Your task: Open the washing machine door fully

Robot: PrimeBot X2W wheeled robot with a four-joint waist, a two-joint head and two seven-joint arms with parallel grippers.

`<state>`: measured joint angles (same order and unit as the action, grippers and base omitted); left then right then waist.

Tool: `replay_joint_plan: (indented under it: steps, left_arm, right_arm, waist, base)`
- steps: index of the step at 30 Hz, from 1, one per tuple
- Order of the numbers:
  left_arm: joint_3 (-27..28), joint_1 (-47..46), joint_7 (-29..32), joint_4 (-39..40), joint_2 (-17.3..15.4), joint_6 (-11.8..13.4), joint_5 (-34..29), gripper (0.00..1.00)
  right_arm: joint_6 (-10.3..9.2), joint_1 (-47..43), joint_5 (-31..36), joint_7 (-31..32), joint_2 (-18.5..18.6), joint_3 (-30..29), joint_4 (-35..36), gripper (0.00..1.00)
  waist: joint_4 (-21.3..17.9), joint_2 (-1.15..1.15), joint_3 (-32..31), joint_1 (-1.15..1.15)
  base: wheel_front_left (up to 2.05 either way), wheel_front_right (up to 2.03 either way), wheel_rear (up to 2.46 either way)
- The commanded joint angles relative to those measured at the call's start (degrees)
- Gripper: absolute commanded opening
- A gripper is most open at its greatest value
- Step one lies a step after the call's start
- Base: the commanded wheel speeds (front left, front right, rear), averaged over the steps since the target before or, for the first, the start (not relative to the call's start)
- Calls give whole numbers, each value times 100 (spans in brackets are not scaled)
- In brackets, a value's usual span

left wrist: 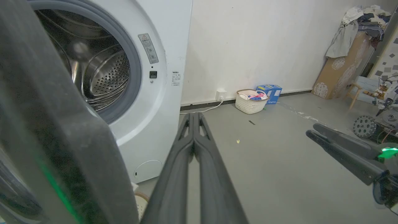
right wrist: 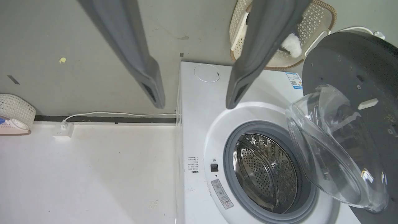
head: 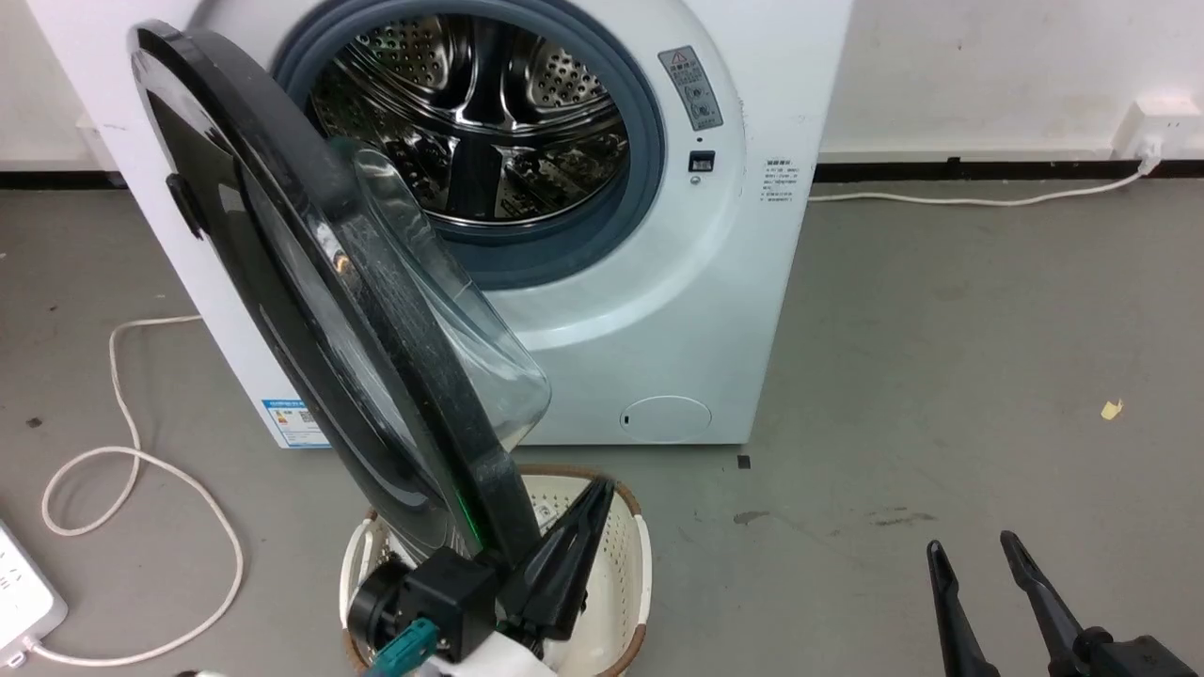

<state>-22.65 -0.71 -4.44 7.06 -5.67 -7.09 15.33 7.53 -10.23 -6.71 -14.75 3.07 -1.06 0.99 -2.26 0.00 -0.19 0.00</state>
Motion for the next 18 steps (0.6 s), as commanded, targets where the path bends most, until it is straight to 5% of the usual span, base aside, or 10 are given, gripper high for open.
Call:
replay_joint_plan:
  steps: [1, 10, 18]
  left_arm:
    - [35, 49, 47, -186, 20, 47, 20, 0]
    - [280, -150, -117, -1128, -44, 186, 99, 0]
    - [246, -37, -254, -1332, -97, 212, 129, 0]
  right_arm:
    - [-4, 36, -43, -25, -19, 10, 6, 100]
    - [-4, 2, -80, -25, -19, 28, -4, 100]
    - [-4, -25, -87, -25, -19, 19, -78, 100]
  waist:
    - [-1, 0, 21, 0]
    - [167, 0, 76, 0]
    - [731, 0, -103, 0]
  base:
    - [0, 0, 0]
    - [0, 0, 0]
    - [0, 0, 0]
